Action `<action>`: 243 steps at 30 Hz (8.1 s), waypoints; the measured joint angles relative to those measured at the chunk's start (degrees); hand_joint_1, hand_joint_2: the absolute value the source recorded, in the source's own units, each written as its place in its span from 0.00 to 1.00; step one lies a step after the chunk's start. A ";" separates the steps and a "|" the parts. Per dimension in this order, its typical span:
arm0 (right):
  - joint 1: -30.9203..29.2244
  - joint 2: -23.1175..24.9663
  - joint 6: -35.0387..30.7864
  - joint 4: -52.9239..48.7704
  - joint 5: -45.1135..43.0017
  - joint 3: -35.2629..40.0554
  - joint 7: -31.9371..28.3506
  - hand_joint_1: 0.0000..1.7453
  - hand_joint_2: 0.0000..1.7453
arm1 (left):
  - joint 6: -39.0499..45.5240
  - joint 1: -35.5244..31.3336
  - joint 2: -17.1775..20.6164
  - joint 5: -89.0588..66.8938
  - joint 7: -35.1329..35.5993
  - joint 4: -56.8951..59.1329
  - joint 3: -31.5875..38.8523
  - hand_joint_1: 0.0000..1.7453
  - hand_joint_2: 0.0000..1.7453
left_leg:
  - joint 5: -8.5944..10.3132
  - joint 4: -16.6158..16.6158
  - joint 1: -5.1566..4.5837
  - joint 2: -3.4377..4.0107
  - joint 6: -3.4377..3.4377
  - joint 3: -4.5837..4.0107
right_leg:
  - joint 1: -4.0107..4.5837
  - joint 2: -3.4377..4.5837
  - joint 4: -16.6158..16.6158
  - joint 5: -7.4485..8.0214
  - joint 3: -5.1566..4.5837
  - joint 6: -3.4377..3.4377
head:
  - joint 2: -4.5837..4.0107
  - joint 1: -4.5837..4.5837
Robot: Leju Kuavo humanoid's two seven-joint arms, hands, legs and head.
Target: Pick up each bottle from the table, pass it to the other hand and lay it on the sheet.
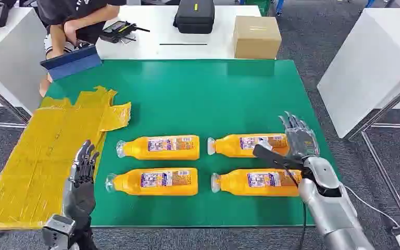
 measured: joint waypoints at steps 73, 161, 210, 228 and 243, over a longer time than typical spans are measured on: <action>30.80 -6.49 7.25 -34.09 2.47 0.81 9.79 0.00 1.00 | -1.60 -5.91 -1.03 1.88 -1.42 8.11 5.68 0.00 0.00 | -0.07 0.00 -0.02 0.09 -0.05 0.03 | 0.00 0.03 -0.02 -0.01 -0.09 0.00 | 0.00 0.00; 6.82 -5.64 10.34 -4.06 -3.84 10.42 4.35 0.94 1.00 | -0.42 -5.82 -0.94 3.67 -1.33 9.33 5.68 0.00 0.00 | -0.01 0.01 -0.02 0.31 -0.01 0.27 | 0.00 0.24 -0.02 0.07 0.12 -0.03 | 0.00 0.02; 14.85 6.08 -10.12 -21.76 -24.57 4.83 -7.94 1.00 1.00 | 0.07 -6.75 -0.46 -4.06 1.20 4.66 -0.88 0.00 1.00 | 0.00 0.01 -0.01 0.24 -0.02 -0.03 | 0.00 0.20 0.01 0.05 -0.16 -0.03 | 0.00 0.00; 13.43 10.10 -10.36 -20.74 -34.10 4.54 -11.52 1.00 1.00 | -0.55 -13.15 0.55 -3.45 2.95 7.24 -7.61 0.00 1.00 | 0.00 0.01 -0.01 0.24 -0.03 -0.10 | 0.00 0.20 0.01 0.05 -0.21 -0.03 | 0.00 0.00; -0.77 17.29 -11.87 -1.67 -42.92 8.39 -19.49 1.00 1.00 | -4.43 -27.63 0.07 -4.02 12.15 15.71 -16.48 0.00 1.00 | 0.32 0.02 0.05 0.31 -0.16 -0.25 | 0.01 0.22 0.09 0.27 -0.17 -0.10 | 0.00 0.00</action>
